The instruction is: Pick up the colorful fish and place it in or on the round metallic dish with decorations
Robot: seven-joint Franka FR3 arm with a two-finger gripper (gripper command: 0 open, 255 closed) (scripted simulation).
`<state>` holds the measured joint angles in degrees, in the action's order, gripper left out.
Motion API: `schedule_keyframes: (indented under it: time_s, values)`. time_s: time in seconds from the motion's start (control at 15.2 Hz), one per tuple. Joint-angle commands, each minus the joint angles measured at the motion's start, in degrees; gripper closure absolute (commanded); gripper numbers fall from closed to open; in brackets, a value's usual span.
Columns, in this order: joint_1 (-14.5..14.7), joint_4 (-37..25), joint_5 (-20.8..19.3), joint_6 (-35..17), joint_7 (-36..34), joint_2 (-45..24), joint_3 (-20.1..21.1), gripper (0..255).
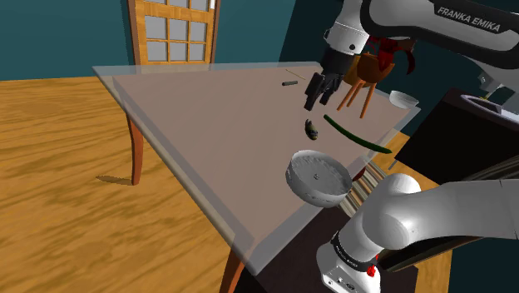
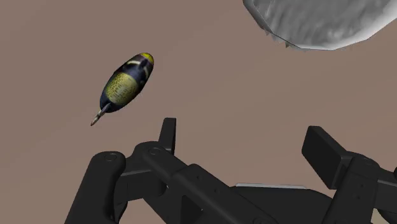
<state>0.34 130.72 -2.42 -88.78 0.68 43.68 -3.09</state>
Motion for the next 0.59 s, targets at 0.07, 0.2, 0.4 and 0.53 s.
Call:
schedule_keyframes:
  time_s: [0.07, 0.2, 0.4, 0.53]
  values:
    - [-0.87, 1.75, -0.45, -2.01, -0.79, 0.38, -0.48, 0]
    - [-2.64, 5.12, -1.36, -6.05, -2.39, 1.01, -1.48, 0]
    - [-5.43, 9.87, -2.78, -12.21, -4.80, 1.54, -3.05, 0]
    - [-7.37, 12.83, -3.75, -16.40, -6.42, 1.62, -4.15, 0]
